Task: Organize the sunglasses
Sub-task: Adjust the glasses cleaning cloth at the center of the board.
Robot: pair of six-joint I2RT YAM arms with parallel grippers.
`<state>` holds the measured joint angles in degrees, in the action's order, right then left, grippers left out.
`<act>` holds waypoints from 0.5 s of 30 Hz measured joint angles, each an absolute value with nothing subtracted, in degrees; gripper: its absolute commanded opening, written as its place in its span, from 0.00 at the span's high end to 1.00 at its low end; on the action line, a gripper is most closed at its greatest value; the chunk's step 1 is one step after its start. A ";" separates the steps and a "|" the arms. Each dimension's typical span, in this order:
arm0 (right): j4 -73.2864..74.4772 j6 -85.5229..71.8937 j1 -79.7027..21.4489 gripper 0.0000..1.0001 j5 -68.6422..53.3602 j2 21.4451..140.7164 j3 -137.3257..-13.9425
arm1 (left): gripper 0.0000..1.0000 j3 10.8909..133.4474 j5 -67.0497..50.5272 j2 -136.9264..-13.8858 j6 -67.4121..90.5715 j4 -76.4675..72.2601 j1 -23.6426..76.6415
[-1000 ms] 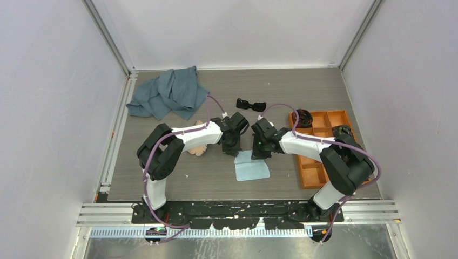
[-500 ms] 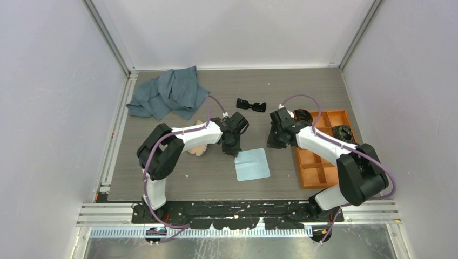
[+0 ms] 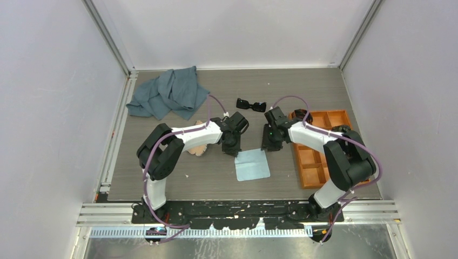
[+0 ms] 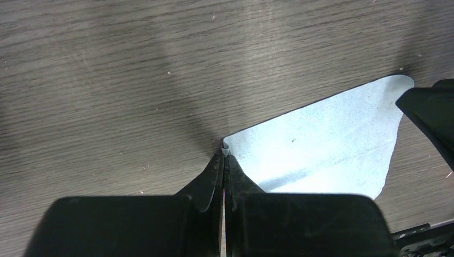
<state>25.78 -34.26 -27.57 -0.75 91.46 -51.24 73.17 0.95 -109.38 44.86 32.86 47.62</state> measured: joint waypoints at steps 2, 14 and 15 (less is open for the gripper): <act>25.78 -33.08 -27.57 0.65 -1.63 92.79 -52.27 | 1.00 73.19 0.89 -109.40 44.51 32.86 47.62; 27.55 -27.70 -27.57 0.73 -4.29 97.97 -57.28 | 1.00 74.46 -0.91 -110.43 42.98 33.26 47.51; 27.75 -27.46 -27.57 0.74 -4.32 98.13 -57.45 | 0.99 74.56 -1.13 -110.54 42.96 33.26 47.51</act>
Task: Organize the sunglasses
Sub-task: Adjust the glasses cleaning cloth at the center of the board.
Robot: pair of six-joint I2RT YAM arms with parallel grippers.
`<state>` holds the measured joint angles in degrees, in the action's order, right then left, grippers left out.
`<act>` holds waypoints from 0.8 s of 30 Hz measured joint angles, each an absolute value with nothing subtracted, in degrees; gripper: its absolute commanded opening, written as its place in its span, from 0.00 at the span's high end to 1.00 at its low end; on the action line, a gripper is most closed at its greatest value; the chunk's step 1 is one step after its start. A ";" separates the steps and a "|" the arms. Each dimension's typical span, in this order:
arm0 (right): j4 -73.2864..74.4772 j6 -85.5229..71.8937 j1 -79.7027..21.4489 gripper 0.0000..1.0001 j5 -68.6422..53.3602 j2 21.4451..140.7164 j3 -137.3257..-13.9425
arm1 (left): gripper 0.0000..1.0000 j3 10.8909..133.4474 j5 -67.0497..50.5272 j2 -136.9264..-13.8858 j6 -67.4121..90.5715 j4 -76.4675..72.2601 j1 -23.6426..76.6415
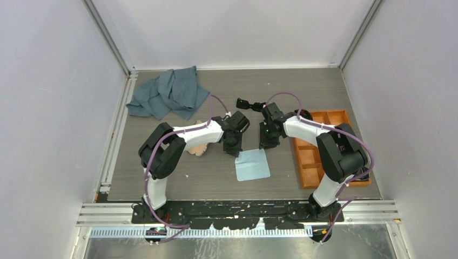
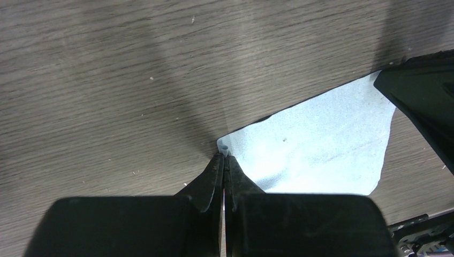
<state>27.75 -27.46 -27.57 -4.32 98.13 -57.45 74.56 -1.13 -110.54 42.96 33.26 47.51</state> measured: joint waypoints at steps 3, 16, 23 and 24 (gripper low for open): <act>28.14 -26.89 -27.57 0.82 -4.23 98.37 -57.74 | 1.00 74.85 -1.58 -110.78 42.96 33.26 47.44; 28.40 -26.39 -27.57 1.00 -4.19 98.37 -57.71 | 0.99 75.64 -2.44 -111.26 42.11 34.02 47.07; 29.10 -26.00 -27.57 1.00 -3.99 96.51 -57.14 | 1.00 75.83 -1.98 -111.24 41.23 34.68 47.07; 29.08 -26.00 -27.57 0.99 -3.97 96.16 -57.04 | 0.99 75.83 -1.98 -111.24 41.21 34.70 47.07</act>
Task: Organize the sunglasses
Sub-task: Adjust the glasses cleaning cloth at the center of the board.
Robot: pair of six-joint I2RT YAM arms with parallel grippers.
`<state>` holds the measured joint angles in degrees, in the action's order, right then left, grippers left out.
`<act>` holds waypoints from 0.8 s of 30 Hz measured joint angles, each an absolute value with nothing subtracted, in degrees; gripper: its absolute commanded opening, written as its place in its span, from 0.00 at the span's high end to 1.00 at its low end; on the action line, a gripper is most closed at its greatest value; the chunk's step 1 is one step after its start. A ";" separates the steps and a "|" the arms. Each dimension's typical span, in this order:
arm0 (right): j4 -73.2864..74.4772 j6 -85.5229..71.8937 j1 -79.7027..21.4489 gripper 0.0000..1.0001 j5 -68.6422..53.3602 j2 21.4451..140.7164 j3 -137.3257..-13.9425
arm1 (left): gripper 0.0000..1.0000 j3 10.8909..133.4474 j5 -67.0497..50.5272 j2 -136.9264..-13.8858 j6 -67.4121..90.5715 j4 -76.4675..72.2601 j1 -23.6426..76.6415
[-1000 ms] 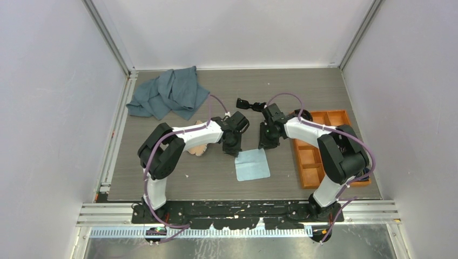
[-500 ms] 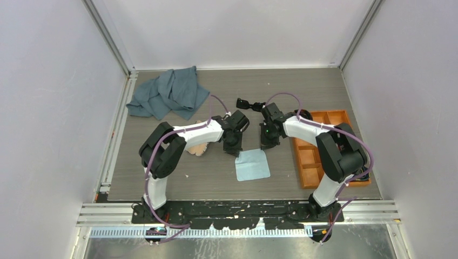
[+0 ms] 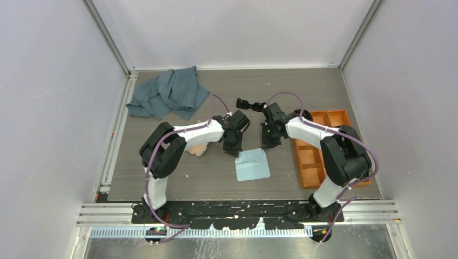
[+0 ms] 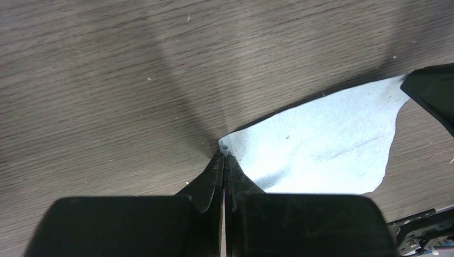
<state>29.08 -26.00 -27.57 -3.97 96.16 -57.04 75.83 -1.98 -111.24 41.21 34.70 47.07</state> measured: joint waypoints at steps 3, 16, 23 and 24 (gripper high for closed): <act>29.10 -26.04 -27.59 0.99 -4.03 94.87 -56.42 | 1.00 75.83 -1.89 -111.20 41.08 34.79 47.07; 28.82 -26.96 -27.57 0.91 -4.45 90.11 -53.67 | 1.00 74.02 -1.23 -108.36 40.16 35.00 47.07; 28.34 -27.14 -27.57 0.63 -4.49 91.39 -53.78 | 1.00 74.02 -1.10 -108.18 39.75 34.98 47.07; 28.18 -27.03 -27.57 0.63 -4.45 92.12 -53.84 | 0.99 74.02 -1.10 -108.20 39.72 35.03 47.07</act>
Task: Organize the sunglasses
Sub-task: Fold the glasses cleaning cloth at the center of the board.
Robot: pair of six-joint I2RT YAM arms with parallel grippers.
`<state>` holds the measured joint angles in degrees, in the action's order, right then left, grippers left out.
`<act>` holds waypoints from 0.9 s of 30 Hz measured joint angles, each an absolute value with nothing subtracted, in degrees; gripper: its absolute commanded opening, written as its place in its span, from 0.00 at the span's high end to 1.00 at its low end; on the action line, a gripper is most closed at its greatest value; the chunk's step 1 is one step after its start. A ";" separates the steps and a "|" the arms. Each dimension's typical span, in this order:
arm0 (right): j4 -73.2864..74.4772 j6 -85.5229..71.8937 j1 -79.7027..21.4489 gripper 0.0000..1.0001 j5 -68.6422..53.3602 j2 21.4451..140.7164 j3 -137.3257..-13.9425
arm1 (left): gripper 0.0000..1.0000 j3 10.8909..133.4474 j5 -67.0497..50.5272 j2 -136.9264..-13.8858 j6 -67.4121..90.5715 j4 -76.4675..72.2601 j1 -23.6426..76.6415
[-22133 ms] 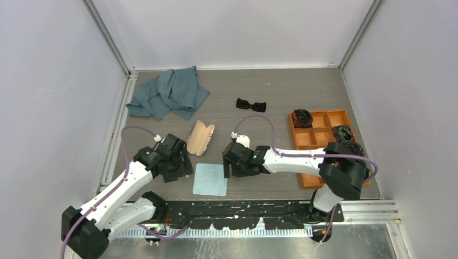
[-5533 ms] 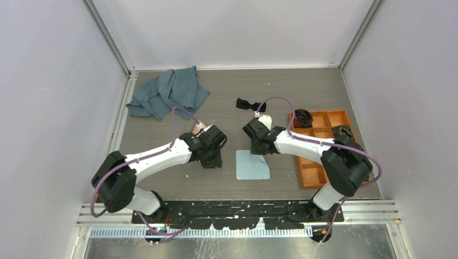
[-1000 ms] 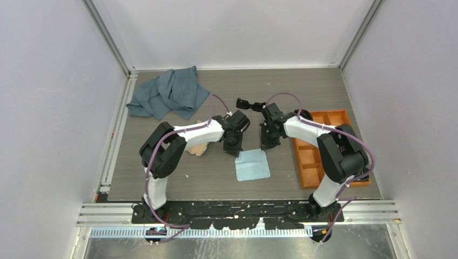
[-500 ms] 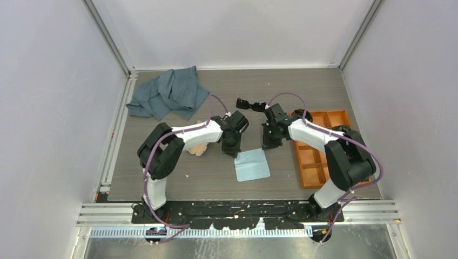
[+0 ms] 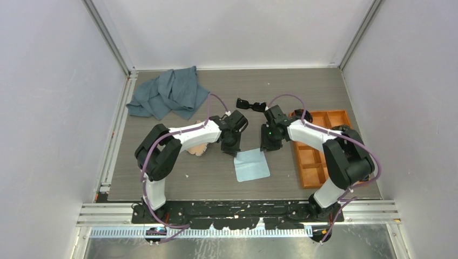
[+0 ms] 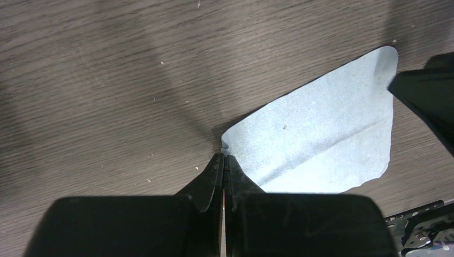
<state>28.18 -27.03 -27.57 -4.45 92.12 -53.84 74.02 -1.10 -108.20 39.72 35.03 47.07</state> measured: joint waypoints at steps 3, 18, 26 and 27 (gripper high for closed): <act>28.10 -26.87 -27.57 0.63 -4.49 95.00 -54.13 | 0.99 74.11 -1.10 -108.20 39.51 35.03 47.07; 26.41 -25.80 -27.81 0.80 -5.93 98.10 -56.88 | 0.99 75.94 -1.10 -108.66 38.46 35.48 47.07; 25.89 -26.24 -27.92 0.99 -5.45 98.41 -56.99 | 0.99 77.14 -0.40 -109.45 37.91 36.03 46.92; 25.85 -26.28 -27.97 0.99 -5.34 98.37 -56.93 | 0.99 77.54 -0.16 -109.73 37.58 36.25 46.83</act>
<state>25.85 -26.28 -27.97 -5.34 98.37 -56.93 77.54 -0.16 -109.73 37.58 36.25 46.83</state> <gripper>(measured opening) 0.030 0.010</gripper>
